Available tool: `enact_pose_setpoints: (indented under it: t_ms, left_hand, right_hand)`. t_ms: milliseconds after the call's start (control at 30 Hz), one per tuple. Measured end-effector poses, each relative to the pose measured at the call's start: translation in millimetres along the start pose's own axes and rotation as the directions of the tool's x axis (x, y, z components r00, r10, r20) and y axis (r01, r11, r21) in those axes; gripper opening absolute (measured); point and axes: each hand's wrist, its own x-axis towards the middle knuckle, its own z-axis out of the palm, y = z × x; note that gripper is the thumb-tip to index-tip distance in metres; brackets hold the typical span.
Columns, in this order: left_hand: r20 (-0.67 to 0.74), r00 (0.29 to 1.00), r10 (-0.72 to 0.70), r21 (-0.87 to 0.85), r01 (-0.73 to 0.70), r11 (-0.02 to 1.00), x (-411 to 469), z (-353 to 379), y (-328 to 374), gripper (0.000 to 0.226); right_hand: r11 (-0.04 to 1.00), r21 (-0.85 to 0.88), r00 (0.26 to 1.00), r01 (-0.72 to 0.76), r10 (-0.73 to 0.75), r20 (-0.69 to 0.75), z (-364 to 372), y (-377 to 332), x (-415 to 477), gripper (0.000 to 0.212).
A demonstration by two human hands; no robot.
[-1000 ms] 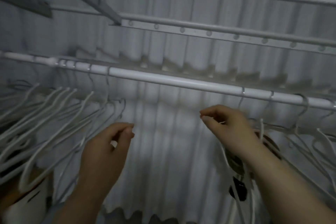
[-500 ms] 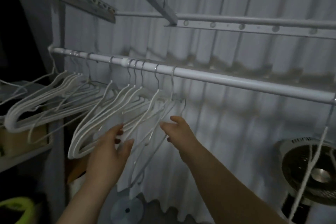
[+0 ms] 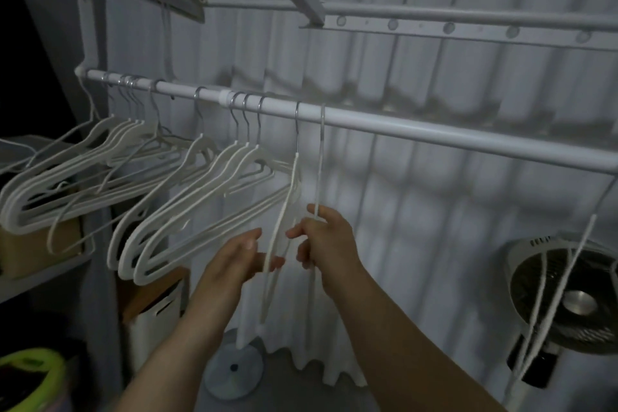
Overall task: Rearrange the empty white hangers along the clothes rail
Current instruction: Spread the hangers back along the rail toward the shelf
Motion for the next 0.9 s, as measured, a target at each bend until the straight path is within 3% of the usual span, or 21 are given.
enact_pose_setpoints:
  t_ms: [33, 133, 233, 300, 400, 500, 733, 900]
  left_hand:
    - [0.003, 1.000, -0.003, -0.016, 0.003, 1.000, 2.0, 2.5, -1.1, 0.058]
    - [0.040, 0.999, -0.031, -0.053, 0.033, 0.998, -3.9, 11.0, 8.1, 0.045]
    - [0.118, 0.989, -0.093, -0.130, 0.108, 0.986, 0.4, 11.8, 8.9, 0.061]
    - [0.086, 0.995, -0.059, -0.061, 0.065, 0.996, -8.8, 17.9, 15.2, 0.044]
    - [0.013, 0.999, -0.043, 0.083, 0.042, 0.996, -20.6, 33.2, 18.8, 0.051]
    - [0.017, 0.996, -0.086, 0.091, 0.085, 0.992, -21.8, 30.5, 17.7, 0.047]
    - [0.303, 0.927, -0.219, -0.174, 0.280, 0.944, -28.5, 42.1, 25.7, 0.027]
    - [0.437, 0.876, -0.203, -0.181, 0.307, 0.934, -34.2, 70.1, 19.3, 0.026]
  right_hand:
    - [0.999, -0.013, 0.999, 0.031, -0.032, -0.021, -4.8, 1.6, -1.7, 0.039]
    - [0.994, -0.034, 0.993, 0.100, -0.102, -0.054, -14.8, 4.8, -5.7, 0.046]
    - [0.986, -0.068, 0.985, 0.149, -0.154, -0.072, -19.0, 7.4, -7.1, 0.044]
    - [0.984, -0.056, 0.980, 0.170, -0.175, -0.098, -21.4, 9.2, -7.2, 0.043]
    - [0.983, -0.030, 0.973, 0.182, -0.185, -0.142, -27.7, 10.1, -9.2, 0.041]
    - [0.983, 0.011, 0.968, 0.184, -0.179, -0.173, -40.0, 9.1, -13.6, 0.039]
    - [0.984, 0.023, 0.956, 0.176, -0.165, -0.242, -86.1, 8.7, -29.2, 0.039]
    - [0.984, 0.034, 0.924, 0.178, -0.155, -0.349, -125.8, 9.2, -44.4, 0.038]
